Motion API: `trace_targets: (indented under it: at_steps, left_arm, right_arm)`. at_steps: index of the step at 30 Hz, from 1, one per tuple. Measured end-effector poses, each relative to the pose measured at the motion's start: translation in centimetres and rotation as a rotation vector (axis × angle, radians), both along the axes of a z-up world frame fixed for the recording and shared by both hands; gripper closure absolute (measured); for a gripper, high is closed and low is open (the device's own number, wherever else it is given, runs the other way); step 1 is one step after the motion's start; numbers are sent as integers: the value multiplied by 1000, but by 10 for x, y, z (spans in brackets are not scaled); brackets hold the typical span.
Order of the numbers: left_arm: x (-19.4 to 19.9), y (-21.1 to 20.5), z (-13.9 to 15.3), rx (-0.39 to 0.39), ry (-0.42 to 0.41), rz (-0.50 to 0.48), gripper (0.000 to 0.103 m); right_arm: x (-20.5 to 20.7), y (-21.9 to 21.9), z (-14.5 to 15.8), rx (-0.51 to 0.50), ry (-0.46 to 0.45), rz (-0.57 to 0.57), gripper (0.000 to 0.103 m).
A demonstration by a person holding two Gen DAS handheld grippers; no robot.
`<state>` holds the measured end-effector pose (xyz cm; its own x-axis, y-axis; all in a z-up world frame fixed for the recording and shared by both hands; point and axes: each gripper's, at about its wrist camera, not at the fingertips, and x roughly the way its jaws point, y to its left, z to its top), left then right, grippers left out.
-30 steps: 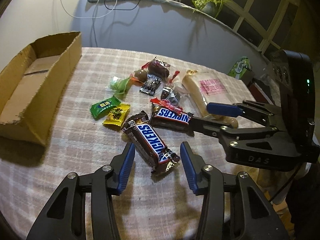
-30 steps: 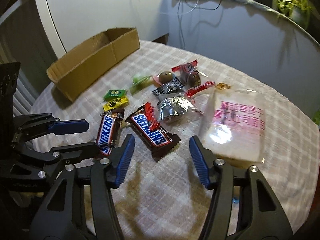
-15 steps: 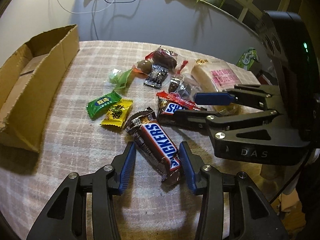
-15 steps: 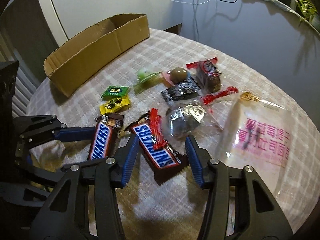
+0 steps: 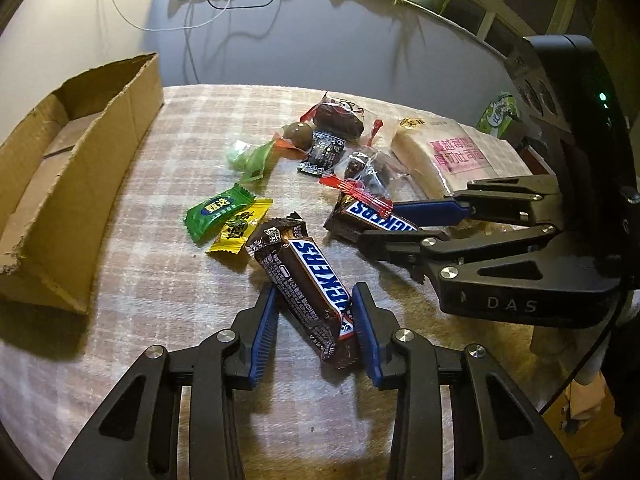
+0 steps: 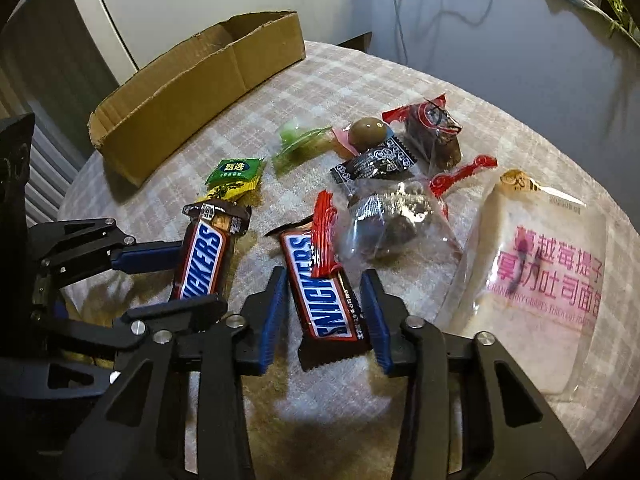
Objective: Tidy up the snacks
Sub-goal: 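Grasp a Snickers bar with the left tool while the right tool grasps another Snickers bar, then carry both Snickers bars over the cardboard box and open both tools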
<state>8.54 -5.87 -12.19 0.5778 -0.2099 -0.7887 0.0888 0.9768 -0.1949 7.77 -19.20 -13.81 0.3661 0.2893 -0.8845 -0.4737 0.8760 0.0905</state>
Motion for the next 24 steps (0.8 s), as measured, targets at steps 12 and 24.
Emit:
trace_targets:
  at_steps: [12, 24]
  left_arm:
    - [6, -2, -2, 49, -17, -12, 72]
    - [-17, 20, 8, -51, -35, 32, 74]
  right_arm:
    - [-8, 0, 1, 22, -7, -44, 71]
    - [-40, -6, 10, 130, -15, -136, 73]
